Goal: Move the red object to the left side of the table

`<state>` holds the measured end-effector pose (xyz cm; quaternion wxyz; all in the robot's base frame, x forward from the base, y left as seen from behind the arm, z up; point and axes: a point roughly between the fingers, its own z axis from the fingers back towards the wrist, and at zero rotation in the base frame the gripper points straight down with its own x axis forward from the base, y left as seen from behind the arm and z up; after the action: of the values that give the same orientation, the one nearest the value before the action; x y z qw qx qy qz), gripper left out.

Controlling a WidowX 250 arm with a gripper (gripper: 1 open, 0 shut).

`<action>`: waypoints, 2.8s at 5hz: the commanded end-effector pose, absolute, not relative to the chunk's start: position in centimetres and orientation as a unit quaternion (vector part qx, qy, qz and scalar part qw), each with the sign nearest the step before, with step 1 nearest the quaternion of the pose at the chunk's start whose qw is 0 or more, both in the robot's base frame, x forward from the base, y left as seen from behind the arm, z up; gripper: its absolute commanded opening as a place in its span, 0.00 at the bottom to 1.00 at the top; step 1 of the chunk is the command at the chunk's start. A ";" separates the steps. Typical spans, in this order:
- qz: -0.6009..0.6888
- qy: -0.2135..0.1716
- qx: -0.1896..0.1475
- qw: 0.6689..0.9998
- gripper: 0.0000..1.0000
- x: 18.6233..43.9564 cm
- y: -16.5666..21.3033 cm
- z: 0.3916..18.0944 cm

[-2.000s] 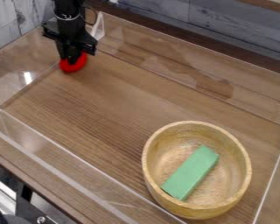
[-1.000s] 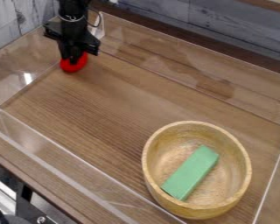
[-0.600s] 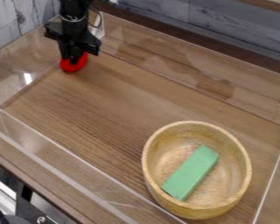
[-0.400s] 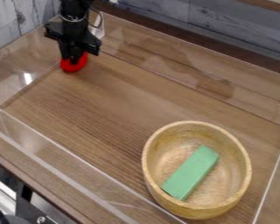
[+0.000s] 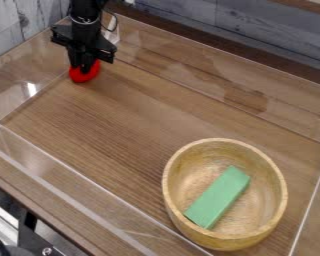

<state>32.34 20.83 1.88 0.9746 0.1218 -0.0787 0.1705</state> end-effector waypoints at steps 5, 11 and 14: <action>0.230 -0.035 0.110 0.966 0.00 29.7 20.4 -0.2; 0.280 -0.026 0.116 0.953 0.00 28.3 21.4 1.0; 0.294 -0.018 0.122 0.948 0.00 27.7 21.4 1.1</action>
<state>29.57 20.86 1.94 0.9545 0.1252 -0.0396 0.2677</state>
